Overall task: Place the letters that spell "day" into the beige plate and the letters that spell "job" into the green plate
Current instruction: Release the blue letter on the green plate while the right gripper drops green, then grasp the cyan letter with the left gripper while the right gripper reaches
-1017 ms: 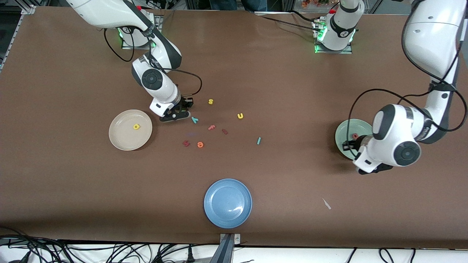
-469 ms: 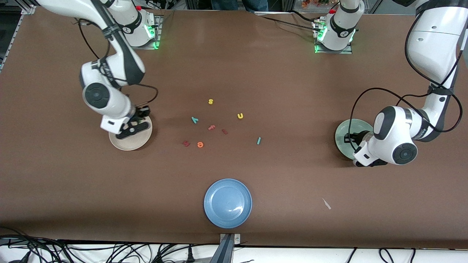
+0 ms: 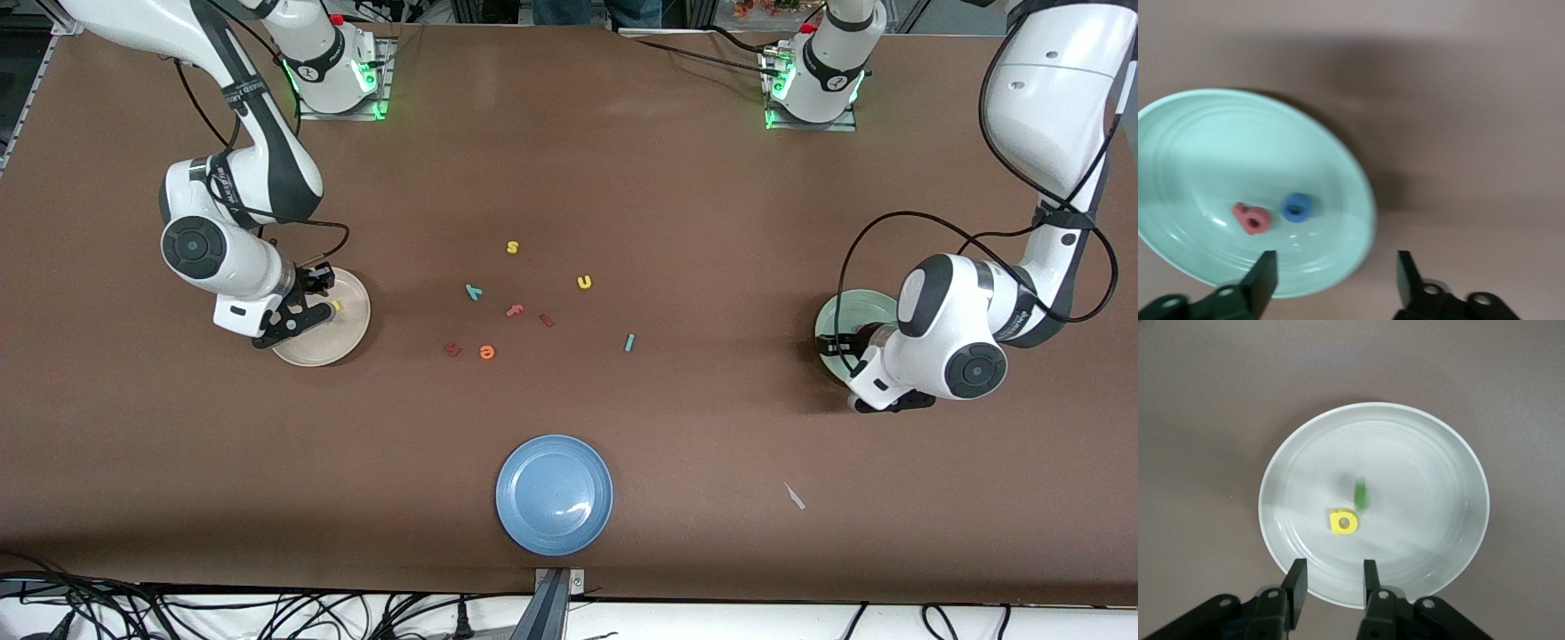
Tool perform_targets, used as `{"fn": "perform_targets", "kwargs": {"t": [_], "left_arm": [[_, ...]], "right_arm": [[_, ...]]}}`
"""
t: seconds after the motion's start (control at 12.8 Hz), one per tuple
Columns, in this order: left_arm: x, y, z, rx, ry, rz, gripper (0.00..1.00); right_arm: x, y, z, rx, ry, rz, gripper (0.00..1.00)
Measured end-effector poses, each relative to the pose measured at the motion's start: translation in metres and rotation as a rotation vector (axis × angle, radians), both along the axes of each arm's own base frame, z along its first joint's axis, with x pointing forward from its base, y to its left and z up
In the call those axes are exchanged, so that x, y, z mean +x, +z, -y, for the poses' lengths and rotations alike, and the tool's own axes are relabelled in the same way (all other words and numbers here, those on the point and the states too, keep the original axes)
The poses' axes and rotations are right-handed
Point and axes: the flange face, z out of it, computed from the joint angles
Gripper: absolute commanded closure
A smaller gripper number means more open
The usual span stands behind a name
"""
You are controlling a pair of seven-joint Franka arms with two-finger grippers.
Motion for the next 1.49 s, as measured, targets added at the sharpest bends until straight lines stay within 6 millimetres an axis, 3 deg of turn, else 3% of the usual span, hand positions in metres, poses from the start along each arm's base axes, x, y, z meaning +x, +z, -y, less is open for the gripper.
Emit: {"fn": "perform_targets", "kwargs": {"t": [0.16, 0.39, 0.55, 0.7, 0.78, 1.17, 1.49], "left_arm": [[-0.001, 0.025, 0.049, 0.000, 0.053, 0.036, 0.00], [-0.010, 0.045, 0.151, -0.004, 0.095, 0.108, 0.01], [-0.025, 0.042, 0.226, -0.021, 0.085, 0.150, 0.01], [-0.037, 0.019, 0.280, -0.074, 0.077, 0.197, 0.02], [-0.039, 0.004, 0.295, -0.098, 0.075, 0.214, 0.05], [-0.055, -0.057, 0.325, -0.053, -0.021, 0.246, 0.14], [-0.065, -0.062, 0.343, -0.048, -0.052, 0.250, 0.30]], "right_arm": [[0.000, 0.000, 0.000, 0.000, 0.000, 0.000, 0.50], [0.000, 0.000, 0.000, 0.000, 0.001, 0.000, 0.48], [0.001, 0.001, 0.000, 0.001, 0.000, 0.002, 0.44], [0.006, 0.003, -0.004, 0.013, -0.005, 0.012, 0.39], [0.012, 0.003, -0.007, 0.023, -0.005, 0.021, 0.39], [0.019, -0.001, -0.041, 0.069, 0.027, 0.034, 0.36], [0.016, -0.001, -0.052, 0.077, 0.036, 0.032, 0.36]]}}
